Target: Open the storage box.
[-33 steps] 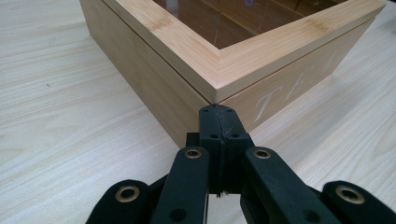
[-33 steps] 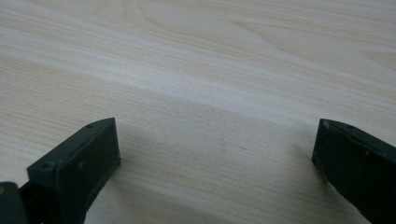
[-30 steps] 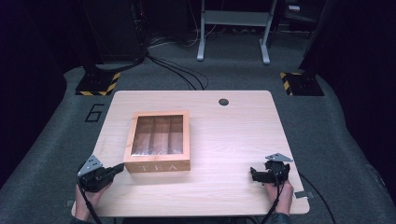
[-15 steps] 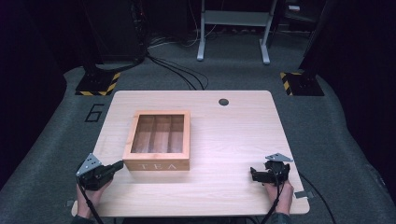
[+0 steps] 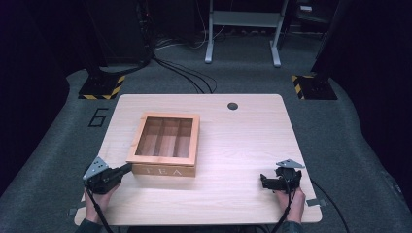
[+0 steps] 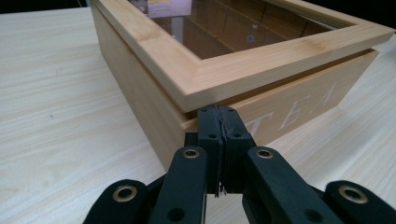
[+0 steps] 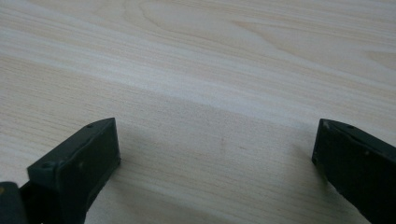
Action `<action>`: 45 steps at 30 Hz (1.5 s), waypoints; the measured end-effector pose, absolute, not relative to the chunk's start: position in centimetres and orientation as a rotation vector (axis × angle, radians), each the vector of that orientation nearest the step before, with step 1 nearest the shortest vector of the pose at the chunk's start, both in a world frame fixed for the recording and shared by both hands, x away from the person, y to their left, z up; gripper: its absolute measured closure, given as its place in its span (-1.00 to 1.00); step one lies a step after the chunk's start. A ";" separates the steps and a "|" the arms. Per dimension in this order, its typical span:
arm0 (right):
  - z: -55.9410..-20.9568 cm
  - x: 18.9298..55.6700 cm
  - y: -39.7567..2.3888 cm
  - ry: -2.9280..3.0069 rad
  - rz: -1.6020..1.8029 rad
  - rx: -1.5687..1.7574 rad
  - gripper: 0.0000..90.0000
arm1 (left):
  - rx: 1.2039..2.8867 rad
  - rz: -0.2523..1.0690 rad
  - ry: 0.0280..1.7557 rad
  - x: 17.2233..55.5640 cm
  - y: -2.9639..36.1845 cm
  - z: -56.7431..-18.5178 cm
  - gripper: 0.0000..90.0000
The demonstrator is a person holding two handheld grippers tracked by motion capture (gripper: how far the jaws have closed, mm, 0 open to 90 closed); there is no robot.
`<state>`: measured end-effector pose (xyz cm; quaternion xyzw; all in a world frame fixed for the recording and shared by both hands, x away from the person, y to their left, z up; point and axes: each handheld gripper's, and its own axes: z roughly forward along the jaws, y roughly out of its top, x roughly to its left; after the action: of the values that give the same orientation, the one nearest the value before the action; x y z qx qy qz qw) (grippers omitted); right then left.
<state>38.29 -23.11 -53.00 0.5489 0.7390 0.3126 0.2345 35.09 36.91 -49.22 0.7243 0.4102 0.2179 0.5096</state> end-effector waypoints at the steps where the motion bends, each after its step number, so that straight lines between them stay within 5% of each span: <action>1: -53.0 38.3 -23.1 2.028 0.858 1.506 -0.99 | 1.729 0.536 0.981 35.2 36.9 -48.8 0.95; 29: -53.0 38.3 -23.1 2.030 0.859 1.504 -0.99 | 1.926 0.452 0.976 37.2 39.2 -48.7 0.99; 45: -53.0 38.3 -23.1 2.029 0.861 1.504 -0.98 | 1.895 0.368 0.942 36.8 37.9 -49.1 0.92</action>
<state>38.27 -23.11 -53.00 0.5479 0.7392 0.3136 0.2345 36.84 37.95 -49.13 0.7757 0.3856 0.1507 0.4764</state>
